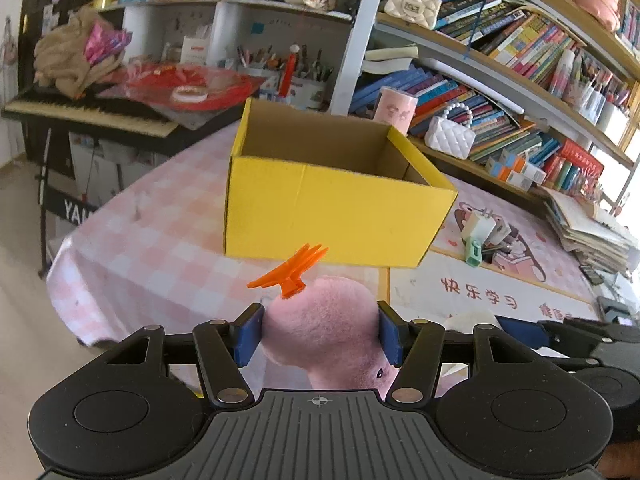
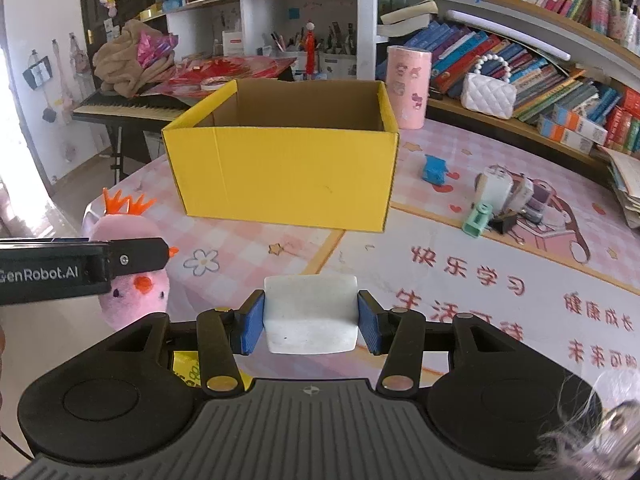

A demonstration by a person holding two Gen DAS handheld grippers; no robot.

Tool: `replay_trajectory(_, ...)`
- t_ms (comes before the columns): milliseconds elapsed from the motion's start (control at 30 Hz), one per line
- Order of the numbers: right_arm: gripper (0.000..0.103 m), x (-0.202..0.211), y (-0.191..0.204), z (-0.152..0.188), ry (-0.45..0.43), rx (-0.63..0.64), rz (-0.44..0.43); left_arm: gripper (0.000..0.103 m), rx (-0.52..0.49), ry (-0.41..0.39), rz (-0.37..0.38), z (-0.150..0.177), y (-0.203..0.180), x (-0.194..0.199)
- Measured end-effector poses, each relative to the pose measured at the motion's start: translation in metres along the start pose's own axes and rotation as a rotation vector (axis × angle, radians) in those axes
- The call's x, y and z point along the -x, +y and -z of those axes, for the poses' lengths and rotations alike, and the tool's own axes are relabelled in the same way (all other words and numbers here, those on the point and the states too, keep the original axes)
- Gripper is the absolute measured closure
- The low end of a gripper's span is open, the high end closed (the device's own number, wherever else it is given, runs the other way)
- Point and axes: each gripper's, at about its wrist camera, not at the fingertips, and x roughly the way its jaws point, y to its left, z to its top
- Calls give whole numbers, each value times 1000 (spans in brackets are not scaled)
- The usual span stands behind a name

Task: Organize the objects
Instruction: 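Carry the chick with the left tool while the right tool carries the foam block to the box, then lower the chick into the box and open the left tool while the right tool releases the block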

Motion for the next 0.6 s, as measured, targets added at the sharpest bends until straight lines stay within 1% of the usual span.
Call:
replay_trajectory(233,57,-18,-8,-30,-35,27,-37,45,-58,-66,-26,-30,-13,-12)
replay_trajectory(300,57,-23,-14,-42,-48,7,-55,45,-67,-97,-30,-43,-18,-15)
replay_trajectory(400,57,-26,-26,-66,-110,-13,-53,45,-74,-161,-35,-67,-24,-20)
replay_trajectory(500,57,-29,-38,-93,-182,-29,-51,45,-106,-236,-47,-92,-34,-28)
replay_trajectory(600,57,-36,-51,-119,-232,-27,-53,45,-135,-264,-68,-109,-42,-44)
